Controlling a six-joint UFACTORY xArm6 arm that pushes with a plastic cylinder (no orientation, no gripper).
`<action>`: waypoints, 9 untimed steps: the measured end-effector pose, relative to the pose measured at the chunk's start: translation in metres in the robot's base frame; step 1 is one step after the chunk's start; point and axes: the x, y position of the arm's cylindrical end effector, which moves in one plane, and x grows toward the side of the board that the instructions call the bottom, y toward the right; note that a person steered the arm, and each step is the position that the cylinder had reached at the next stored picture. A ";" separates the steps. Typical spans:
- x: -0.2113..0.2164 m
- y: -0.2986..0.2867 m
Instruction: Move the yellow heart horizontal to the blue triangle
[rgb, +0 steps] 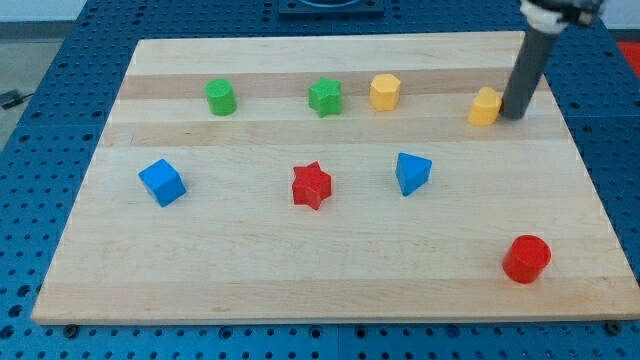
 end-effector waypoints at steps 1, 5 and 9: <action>0.021 0.007; -0.078 -0.043; -0.080 -0.053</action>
